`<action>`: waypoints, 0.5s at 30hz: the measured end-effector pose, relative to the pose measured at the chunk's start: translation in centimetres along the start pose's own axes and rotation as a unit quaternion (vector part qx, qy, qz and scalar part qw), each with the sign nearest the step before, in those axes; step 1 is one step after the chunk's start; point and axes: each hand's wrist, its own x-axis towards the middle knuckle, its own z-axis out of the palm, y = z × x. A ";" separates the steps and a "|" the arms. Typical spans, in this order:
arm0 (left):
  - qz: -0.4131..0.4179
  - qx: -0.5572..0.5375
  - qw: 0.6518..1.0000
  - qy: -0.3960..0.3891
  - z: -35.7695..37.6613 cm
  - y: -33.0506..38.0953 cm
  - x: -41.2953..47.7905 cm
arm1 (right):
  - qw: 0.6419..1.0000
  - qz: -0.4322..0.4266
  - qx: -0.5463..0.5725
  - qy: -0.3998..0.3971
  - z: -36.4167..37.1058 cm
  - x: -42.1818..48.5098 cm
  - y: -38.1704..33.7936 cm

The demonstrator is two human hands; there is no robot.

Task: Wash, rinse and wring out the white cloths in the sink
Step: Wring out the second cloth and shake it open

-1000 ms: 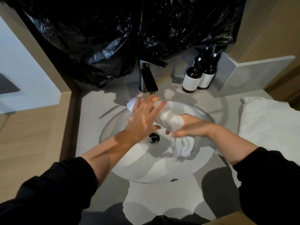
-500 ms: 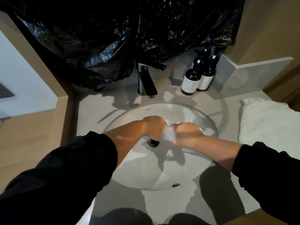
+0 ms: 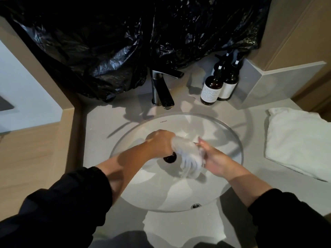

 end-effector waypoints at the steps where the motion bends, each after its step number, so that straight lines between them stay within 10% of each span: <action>1: -0.005 0.005 1.000 0.014 -0.2 0.2 -0.2 | 0.990 0.065 0.123 0.019 -0.5 0.5 0.6; 4: -0.016 0.015 0.997 0.070 -0.9 0.9 -0.5 | 0.952 0.178 0.249 0.012 -0.3 1.2 1.5; 8: -0.003 0.030 0.995 0.097 -0.8 1.1 -0.9 | 0.901 0.087 0.413 -0.096 1.3 0.9 -0.3; 15: -0.017 -0.061 0.998 0.007 1.7 0.4 -1.3 | 0.940 -0.064 0.332 -0.035 3.0 0.7 -4.0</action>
